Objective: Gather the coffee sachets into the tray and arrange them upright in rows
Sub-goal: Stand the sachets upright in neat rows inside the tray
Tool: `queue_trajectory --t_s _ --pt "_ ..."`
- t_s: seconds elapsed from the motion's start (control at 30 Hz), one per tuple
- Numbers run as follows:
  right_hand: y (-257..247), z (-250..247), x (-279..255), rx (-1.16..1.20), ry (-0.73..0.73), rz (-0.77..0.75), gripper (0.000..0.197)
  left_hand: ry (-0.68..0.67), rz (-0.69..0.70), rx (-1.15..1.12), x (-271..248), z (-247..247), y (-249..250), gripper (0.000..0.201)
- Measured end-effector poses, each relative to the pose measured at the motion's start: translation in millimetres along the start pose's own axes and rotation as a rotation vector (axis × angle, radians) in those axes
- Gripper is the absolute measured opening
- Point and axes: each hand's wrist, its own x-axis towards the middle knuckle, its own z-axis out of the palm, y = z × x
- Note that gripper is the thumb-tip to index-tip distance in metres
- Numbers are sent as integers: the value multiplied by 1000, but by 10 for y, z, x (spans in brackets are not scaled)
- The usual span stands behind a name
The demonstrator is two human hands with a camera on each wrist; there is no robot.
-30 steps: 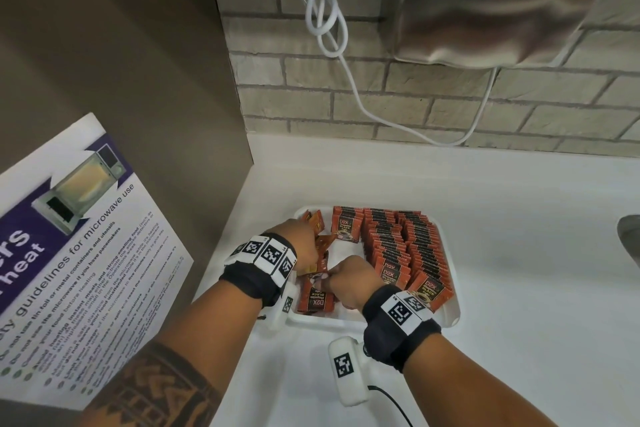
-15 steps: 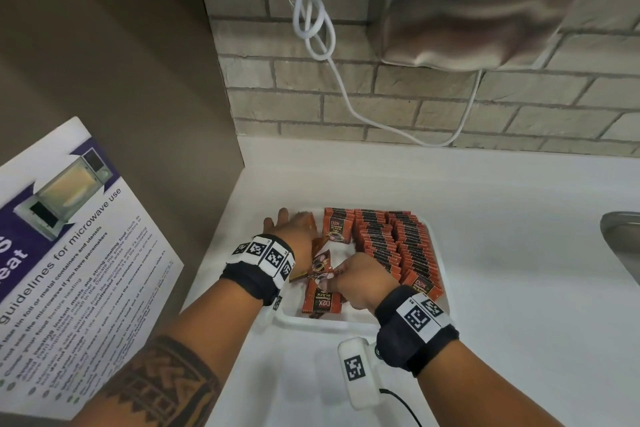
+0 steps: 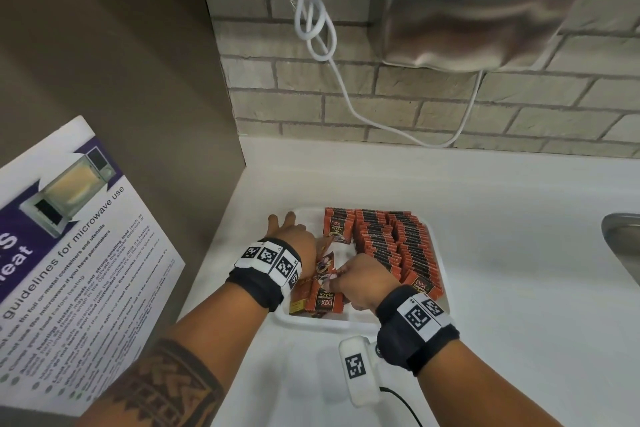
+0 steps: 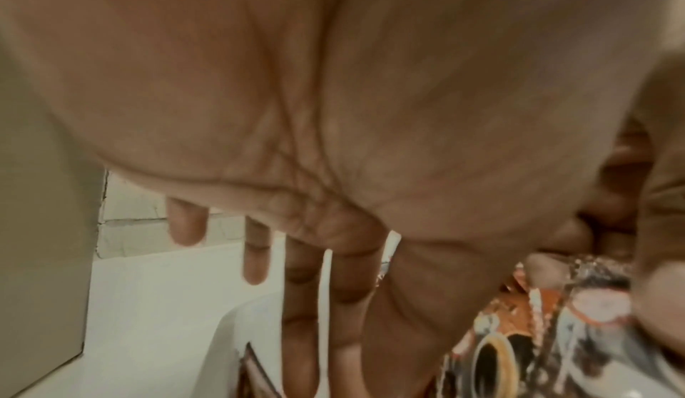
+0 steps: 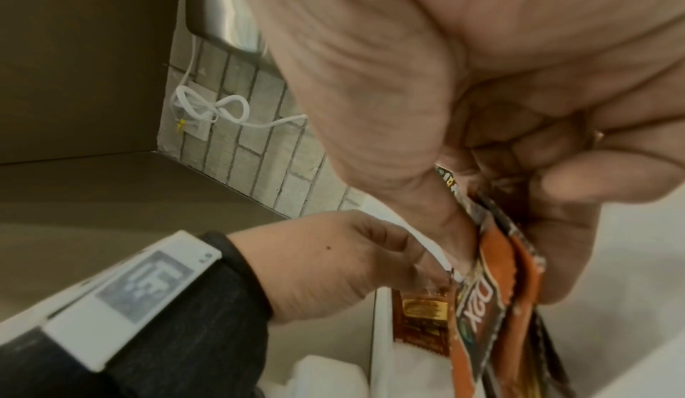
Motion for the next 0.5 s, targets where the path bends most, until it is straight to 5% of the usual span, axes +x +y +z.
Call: queue_trajectory --t_s 0.13,0.27,0.5 --pt "-1 11 12 -19 10 18 30 110 90 -56 -1 21 -10 53" --pt "-19 16 18 -54 12 19 23 57 96 -54 45 126 31 82" --pt "-16 14 5 -88 11 16 24 -16 89 -4 74 227 92 66"
